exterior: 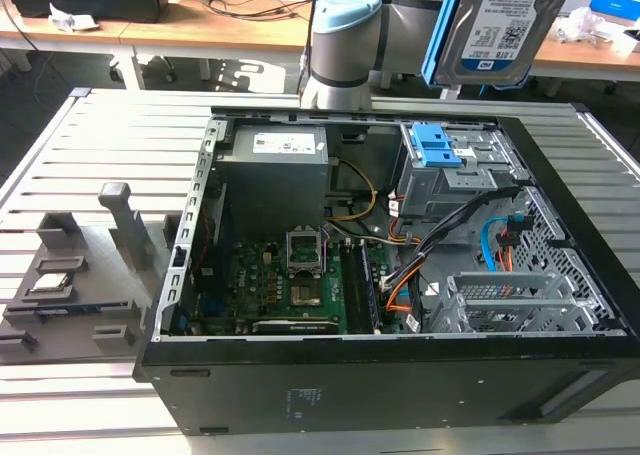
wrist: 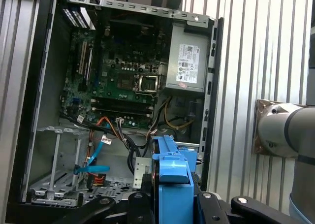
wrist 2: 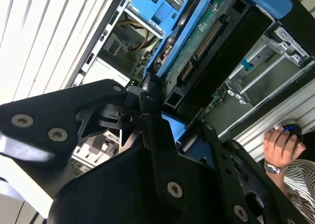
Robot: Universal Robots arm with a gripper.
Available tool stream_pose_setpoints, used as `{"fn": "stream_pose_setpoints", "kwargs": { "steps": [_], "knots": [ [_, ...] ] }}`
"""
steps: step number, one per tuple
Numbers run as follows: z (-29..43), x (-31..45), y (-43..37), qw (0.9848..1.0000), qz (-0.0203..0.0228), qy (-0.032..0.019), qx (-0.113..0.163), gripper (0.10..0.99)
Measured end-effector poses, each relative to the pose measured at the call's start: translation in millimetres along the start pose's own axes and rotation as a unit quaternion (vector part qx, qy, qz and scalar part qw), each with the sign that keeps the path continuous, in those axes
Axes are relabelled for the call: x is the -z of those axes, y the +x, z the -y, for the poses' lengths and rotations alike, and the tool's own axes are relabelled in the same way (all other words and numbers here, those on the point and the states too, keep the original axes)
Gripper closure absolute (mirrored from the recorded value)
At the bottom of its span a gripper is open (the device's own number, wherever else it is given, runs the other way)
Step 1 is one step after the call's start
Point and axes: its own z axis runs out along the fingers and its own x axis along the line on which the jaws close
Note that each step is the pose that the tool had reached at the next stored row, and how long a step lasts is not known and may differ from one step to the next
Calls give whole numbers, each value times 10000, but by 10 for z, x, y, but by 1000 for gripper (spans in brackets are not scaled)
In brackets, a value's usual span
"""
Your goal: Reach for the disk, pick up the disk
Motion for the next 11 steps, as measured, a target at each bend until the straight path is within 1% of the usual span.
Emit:
{"fn": "stream_pose_setpoints", "kwargs": {
  "steps": [8,11],
  "knots": [
    [-16,7,143,10000,0,0,0,722],
    [-24,10,213,10000,0,0,0,722]
  ]
}}
